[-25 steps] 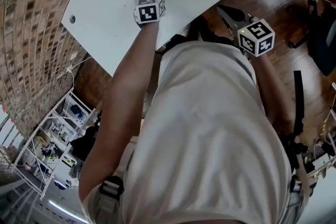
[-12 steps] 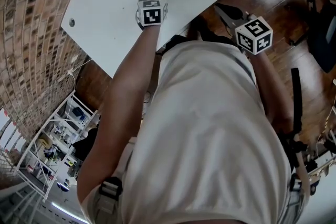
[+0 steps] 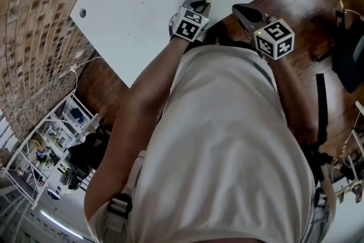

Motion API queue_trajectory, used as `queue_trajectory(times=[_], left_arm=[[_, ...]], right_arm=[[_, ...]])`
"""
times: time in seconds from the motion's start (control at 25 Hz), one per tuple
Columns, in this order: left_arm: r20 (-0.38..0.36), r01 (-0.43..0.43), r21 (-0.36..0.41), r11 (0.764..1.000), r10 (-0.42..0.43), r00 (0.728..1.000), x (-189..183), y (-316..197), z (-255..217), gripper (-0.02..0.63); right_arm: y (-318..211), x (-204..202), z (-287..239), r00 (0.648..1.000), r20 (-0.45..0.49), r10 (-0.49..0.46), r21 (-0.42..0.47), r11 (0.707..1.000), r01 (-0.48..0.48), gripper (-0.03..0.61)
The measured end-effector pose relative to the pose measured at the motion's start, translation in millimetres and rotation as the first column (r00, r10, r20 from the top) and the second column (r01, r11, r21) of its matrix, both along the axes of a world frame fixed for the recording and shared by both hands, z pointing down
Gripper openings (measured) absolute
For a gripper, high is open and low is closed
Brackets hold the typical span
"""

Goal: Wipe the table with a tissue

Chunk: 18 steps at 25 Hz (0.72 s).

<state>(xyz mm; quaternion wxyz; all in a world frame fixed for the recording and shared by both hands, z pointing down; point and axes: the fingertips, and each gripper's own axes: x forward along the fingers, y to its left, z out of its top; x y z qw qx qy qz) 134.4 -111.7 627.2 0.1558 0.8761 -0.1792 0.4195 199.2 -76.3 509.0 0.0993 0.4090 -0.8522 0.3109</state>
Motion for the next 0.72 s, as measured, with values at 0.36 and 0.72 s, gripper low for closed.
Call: queue_trajectory(times=[0.36, 0.72], left_arm=[[-0.068, 0.244, 0.025, 0.970, -0.241, 0.968, -84, 4, -16, 0.058], [-0.090, 0.616, 0.062, 0.785, -0.610, 0.787, -213, 12, -19, 0.058]], right_arm=[[-27, -54, -2, 0.985, 0.001, -0.170, 0.017, 0.985, 0.170, 0.008], [-38, -137, 2, 0.917, -0.002, -0.400, 0.024, 0.916, 0.400, 0.008]])
